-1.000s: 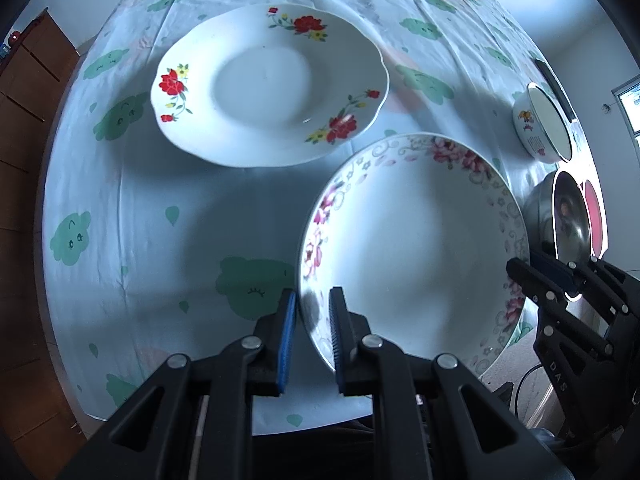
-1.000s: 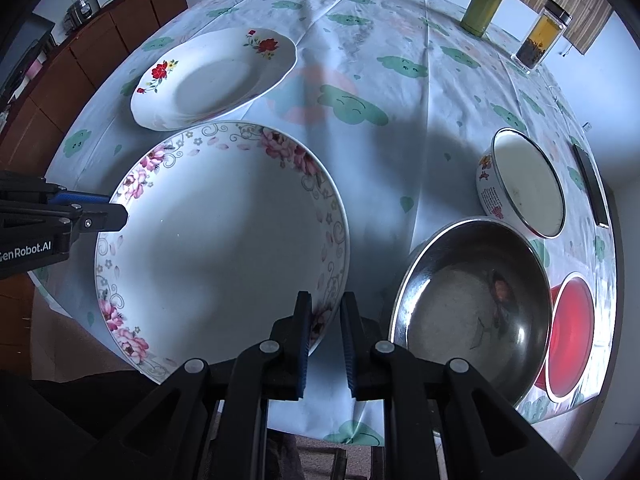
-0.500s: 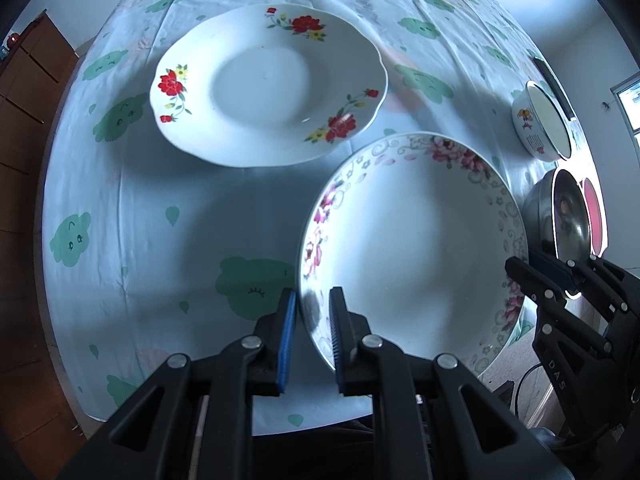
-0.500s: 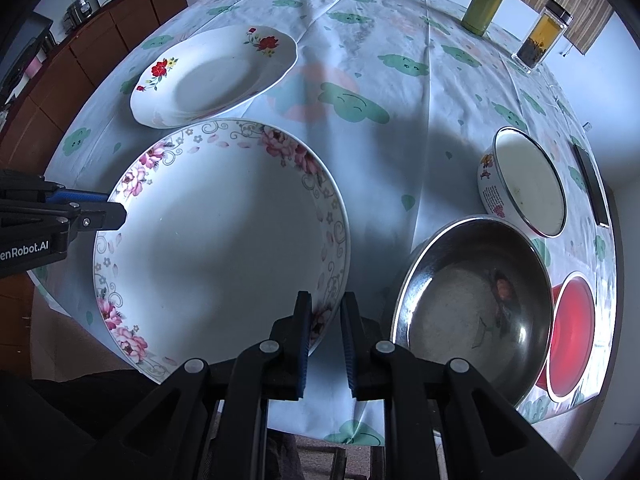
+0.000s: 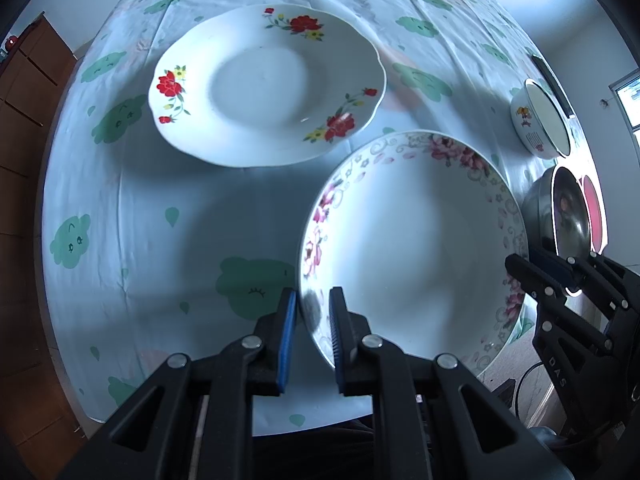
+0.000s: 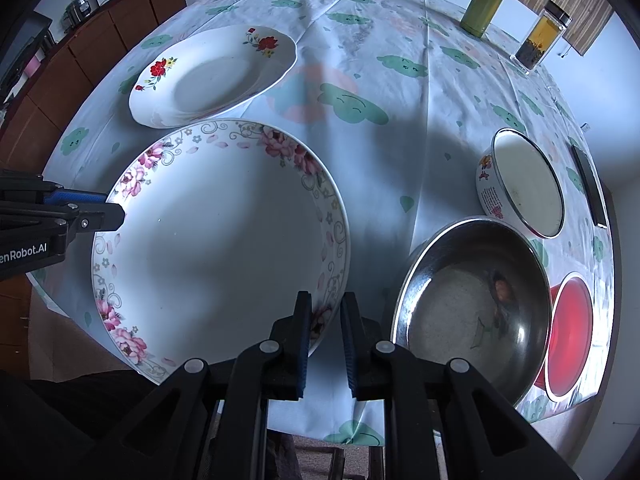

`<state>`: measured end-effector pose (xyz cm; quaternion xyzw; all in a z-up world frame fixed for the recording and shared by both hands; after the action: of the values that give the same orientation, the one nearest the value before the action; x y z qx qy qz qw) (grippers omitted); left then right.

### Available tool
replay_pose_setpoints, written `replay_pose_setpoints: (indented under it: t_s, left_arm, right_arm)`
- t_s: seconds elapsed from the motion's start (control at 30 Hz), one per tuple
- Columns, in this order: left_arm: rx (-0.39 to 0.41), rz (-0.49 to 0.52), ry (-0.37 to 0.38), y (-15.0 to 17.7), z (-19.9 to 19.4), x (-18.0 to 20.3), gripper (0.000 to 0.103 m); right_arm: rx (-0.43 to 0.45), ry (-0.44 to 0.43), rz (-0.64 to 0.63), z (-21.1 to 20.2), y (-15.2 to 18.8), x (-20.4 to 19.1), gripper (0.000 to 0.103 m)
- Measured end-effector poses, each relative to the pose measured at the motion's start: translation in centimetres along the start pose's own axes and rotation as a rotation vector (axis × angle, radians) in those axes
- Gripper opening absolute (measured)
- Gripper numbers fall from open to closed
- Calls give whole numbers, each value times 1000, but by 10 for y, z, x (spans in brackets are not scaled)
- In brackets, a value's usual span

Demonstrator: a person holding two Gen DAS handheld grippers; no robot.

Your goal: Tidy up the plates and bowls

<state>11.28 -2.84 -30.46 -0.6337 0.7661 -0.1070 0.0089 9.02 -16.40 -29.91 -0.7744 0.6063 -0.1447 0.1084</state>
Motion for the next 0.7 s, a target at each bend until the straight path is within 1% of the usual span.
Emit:
replay_pose_setpoints:
  t_s: [0.33,0.47,0.7]
  left_arm:
    - [12,0,5,-1,-3,0,14]
    - [3,-8,13,0,-1,-2,14]
    - [6,-5,19,-1,-2,-5,14]
  right_arm:
    - [-1,2,1,1,0,0,17]
    - [14,45,-50,-2,-3,-4,19]
    - [11,45,-41,-2,-3,-3,19]
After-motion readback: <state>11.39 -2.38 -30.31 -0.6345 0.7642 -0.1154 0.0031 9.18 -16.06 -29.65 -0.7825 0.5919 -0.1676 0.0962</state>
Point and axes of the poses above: each gripper's, at about its wrist camera, not at the fingertips, and z roughly the way its jaws point, x to its right, y to its underside, the point moved 10 cm from there along z, roughly the way its jaws point, and after that the axes turned 4 degrees about x, right-handed, at the moved point
